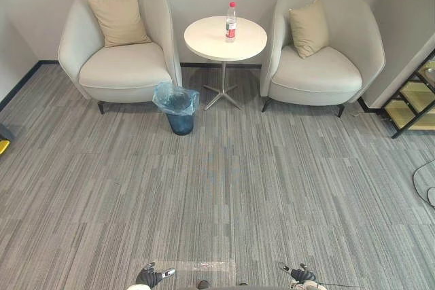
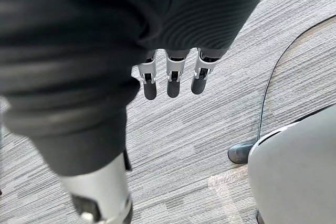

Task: Gather rubbish on tea table into small bin, then transfer packed bag to large trash can.

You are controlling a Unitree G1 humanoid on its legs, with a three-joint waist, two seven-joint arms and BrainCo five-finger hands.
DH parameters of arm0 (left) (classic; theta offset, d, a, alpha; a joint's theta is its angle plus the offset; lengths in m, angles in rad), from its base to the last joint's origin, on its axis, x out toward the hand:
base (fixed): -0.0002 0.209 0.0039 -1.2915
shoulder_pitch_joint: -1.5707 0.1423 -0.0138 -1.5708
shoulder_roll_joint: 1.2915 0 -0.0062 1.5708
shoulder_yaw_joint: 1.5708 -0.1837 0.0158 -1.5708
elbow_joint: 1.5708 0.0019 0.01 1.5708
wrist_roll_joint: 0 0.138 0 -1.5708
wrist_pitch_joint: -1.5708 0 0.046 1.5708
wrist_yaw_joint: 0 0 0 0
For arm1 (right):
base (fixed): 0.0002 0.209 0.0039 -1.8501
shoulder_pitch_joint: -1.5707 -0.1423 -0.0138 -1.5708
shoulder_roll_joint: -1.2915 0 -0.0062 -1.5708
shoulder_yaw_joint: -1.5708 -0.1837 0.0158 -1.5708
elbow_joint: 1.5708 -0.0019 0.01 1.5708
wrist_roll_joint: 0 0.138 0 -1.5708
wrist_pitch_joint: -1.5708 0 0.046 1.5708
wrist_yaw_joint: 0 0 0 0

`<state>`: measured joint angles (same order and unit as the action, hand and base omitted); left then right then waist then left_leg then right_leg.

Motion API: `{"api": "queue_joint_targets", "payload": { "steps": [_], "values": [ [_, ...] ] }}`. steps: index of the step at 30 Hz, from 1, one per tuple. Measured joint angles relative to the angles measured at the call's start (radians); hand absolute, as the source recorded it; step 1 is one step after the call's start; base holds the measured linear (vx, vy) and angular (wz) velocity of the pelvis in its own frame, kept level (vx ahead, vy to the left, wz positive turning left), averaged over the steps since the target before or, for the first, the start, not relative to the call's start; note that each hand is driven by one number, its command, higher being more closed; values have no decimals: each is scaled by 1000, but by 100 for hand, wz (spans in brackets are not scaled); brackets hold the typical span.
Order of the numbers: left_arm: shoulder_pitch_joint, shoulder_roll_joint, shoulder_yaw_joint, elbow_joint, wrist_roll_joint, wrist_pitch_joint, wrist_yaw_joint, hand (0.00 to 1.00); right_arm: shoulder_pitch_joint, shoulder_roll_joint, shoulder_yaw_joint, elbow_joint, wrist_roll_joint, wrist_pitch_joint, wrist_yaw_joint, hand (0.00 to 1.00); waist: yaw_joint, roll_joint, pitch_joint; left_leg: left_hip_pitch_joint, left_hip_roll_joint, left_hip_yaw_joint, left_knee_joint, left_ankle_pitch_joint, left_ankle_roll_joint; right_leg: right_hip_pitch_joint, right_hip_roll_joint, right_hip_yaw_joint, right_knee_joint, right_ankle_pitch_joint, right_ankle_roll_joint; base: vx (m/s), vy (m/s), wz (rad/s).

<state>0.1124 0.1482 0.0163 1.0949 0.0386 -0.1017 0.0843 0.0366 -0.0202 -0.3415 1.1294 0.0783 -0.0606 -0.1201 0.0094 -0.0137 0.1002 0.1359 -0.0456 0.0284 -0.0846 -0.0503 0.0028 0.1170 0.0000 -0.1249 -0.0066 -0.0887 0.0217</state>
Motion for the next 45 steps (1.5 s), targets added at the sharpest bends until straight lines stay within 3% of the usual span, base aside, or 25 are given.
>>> {"api": "queue_joint_targets", "payload": {
  "steps": [19, 27, 30, 31, 32, 34, 37, 38, 40, 42, 43, 44, 45],
  "values": [
    [-2, 1, 5, 4, -1, 0, 3, 0, -5, 3, -7, 6, 4, 2, 0, 0, 0, -2, 6, 4, 0, 1, -9, 0, 0, 7, 2, -3, -29, 2, -4, -4, -2, 0],
    [-10, 1, 5, 4, -1, 6, 2, 0, -5, 8, -16, -1, 55, 1, 1, 0, -4, -1, 8, -18, 0, 7, 18, -17, -9, 5, 1, -3, -27, -3, -1, 22, -9, -1],
    [-26, 4, 4, 3, -2, 9, 0, 0, -8, 11, -36, -8, 80, 0, 1, 0, -5, 0, 30, -72, 4, 19, 171, -98, -12, -9, -2, -3, 41, -49, -19, 3, -14, 0],
    [-31, 5, 3, 1, -2, 9, -2, 0, -6, 10, -38, -10, 83, 0, 1, 0, -8, 1, 37, -108, 11, 27, 268, -137, -25, -13, -2, -3, 68, -70, -32, -56, -69, 5],
    [-43, 12, 3, -7, -2, 9, -3, 0, -9, 12, -40, -13, 89, -1, 1, 0, -8, -6, 56, -198, 25, 62, 477, -167, -49, -15, -2, 2, 93, -97, -49, -68, -85, 3],
    [-40, 7, 5, -33, -3, 9, -1, 0, -9, 8, -57, -15, 93, 0, 0, 0, -3, 9, 66, -316, 71, 98, 750, -158, -55, -13, 10, 14, 128, -115, -61, -41, -73, -25],
    [-29, -4, 32, -45, -4, 13, 0, 0, -9, 13, -80, -28, 121, 0, -5, 0, -1, 20, 74, -413, 124, 137, 979, -99, -33, 11, 22, 57, 153, -154, -96, 77, 3, -39],
    [-28, -10, 45, -46, -6, 13, 1, 0, -6, 10, -85, -31, 121, 0, -7, 0, -1, 23, 76, -447, 133, 146, 1011, -142, -25, 15, 20, 81, 159, -165, -103, 146, 26, -33],
    [-30, -9, 45, -48, -25, 8, 4, 0, -12, 5, -89, -15, 125, 1, -10, 0, 0, 21, 79, -491, 131, 156, 965, -192, -32, 24, 1, 103, 157, -175, -97, 160, 58, -38],
    [-31, -9, 43, -49, -38, 3, 5, 0, -19, 4, -88, -11, 128, 3, -11, 0, 3, 21, 80, -511, 98, 152, 758, -191, -49, 30, -34, 120, 158, -197, -82, 253, 140, -46],
    [-30, -11, 37, -47, -39, 3, 5, 0, -23, 1, -87, -12, 128, 3, -11, 0, 6, 24, 79, -494, 80, 142, 586, -148, -74, 30, -48, 145, 157, -218, -63, 299, 207, -64],
    [-26, -16, 31, -39, -40, 3, 5, 0, -28, -3, -82, -12, 128, 3, -12, 0, 16, 33, 79, -471, 73, 124, 460, -53, -53, 39, -52, 181, 153, -239, -40, 334, 237, -68],
    [-23, -12, 32, -35, -40, 3, 4, 0, -29, -2, -80, -11, 127, 3, -13, 0, 21, 30, 76, -463, 60, 128, 459, -45, -24, 46, -59, 194, 151, -243, -38, 408, 246, -56]
  ]
}}
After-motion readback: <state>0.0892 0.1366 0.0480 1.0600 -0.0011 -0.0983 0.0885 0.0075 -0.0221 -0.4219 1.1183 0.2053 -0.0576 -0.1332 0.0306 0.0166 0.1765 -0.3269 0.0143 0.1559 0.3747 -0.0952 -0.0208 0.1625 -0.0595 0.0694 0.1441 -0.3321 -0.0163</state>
